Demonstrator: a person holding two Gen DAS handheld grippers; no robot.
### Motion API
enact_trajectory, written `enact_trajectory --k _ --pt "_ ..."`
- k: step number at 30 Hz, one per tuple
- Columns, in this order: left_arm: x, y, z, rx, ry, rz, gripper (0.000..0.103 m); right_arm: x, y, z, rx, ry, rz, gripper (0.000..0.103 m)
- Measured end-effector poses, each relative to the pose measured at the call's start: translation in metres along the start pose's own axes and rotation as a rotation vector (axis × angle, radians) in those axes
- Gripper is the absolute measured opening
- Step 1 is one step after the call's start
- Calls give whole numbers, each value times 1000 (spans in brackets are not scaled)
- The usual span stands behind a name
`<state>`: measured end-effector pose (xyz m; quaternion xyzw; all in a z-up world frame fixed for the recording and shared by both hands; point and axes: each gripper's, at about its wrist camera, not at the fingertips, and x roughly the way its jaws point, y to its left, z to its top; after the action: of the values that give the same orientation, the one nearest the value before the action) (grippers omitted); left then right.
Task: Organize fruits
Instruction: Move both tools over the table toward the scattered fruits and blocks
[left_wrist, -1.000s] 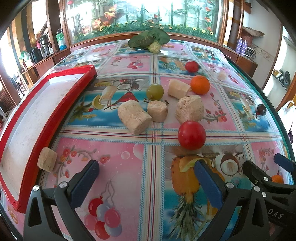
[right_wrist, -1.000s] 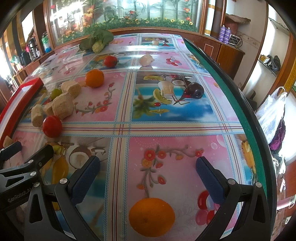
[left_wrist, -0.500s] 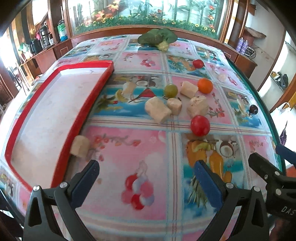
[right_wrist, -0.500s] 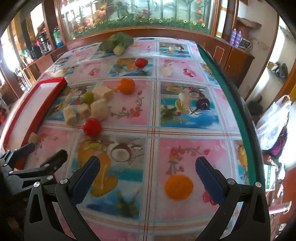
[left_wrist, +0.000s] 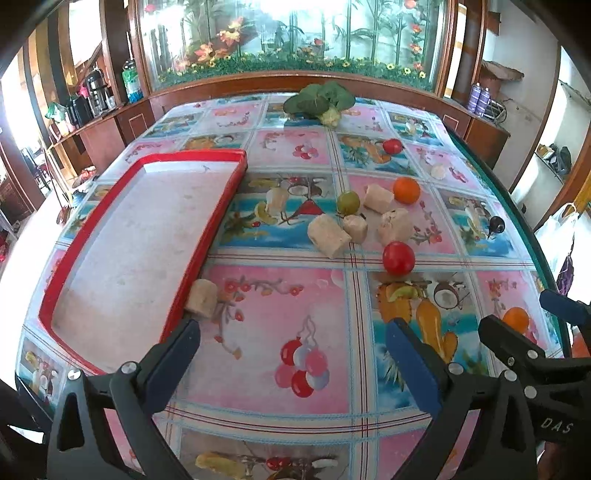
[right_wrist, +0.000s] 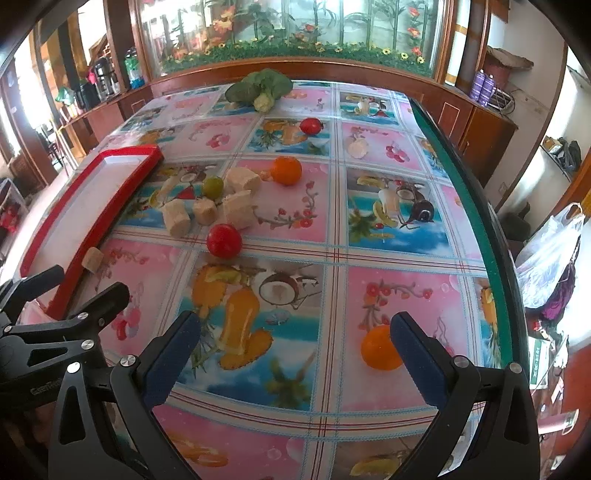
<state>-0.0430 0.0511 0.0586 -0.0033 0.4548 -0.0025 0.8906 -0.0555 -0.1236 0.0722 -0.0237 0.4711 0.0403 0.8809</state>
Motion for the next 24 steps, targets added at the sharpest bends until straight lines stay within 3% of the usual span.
enact_trajectory --k 24 --pt "-12 5 -5 13 -15 -15 101 -11 10 0 -11 -6 -13 103"
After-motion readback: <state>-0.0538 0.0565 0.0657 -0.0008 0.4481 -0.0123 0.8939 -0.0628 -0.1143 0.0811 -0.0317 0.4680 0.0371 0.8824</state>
